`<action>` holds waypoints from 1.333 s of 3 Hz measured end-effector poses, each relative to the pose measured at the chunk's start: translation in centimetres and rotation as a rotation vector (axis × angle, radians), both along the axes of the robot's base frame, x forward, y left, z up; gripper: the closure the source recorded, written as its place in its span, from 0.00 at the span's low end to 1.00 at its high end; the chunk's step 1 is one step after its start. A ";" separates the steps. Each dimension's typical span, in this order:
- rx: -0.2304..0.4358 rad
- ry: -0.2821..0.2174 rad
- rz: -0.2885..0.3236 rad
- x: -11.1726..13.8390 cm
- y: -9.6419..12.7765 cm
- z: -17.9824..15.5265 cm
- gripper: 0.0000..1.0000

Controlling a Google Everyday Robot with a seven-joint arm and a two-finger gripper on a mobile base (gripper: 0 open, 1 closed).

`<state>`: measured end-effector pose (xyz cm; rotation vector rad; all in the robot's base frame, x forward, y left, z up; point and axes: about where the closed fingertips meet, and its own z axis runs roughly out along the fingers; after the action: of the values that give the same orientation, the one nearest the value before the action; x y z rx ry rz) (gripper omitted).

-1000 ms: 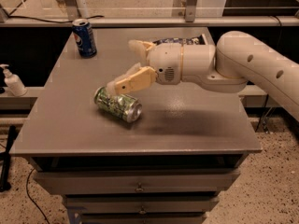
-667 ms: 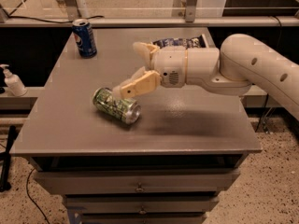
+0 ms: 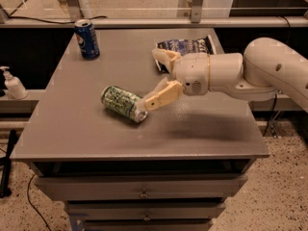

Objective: Knock green can over

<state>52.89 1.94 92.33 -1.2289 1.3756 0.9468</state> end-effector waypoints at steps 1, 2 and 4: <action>-0.055 -0.021 0.006 -0.1 -1.8 -1.3 0.00; -0.109 -0.034 0.008 -0.3 -3.7 -2.5 0.00; -0.215 -0.014 -0.071 0.8 -12.3 -3.5 0.00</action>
Offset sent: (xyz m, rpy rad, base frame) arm -0.0045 -0.0688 -0.0422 -0.1776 -0.0480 0.0007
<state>53.70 -10.33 88.84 -1.3338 1.5294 0.7544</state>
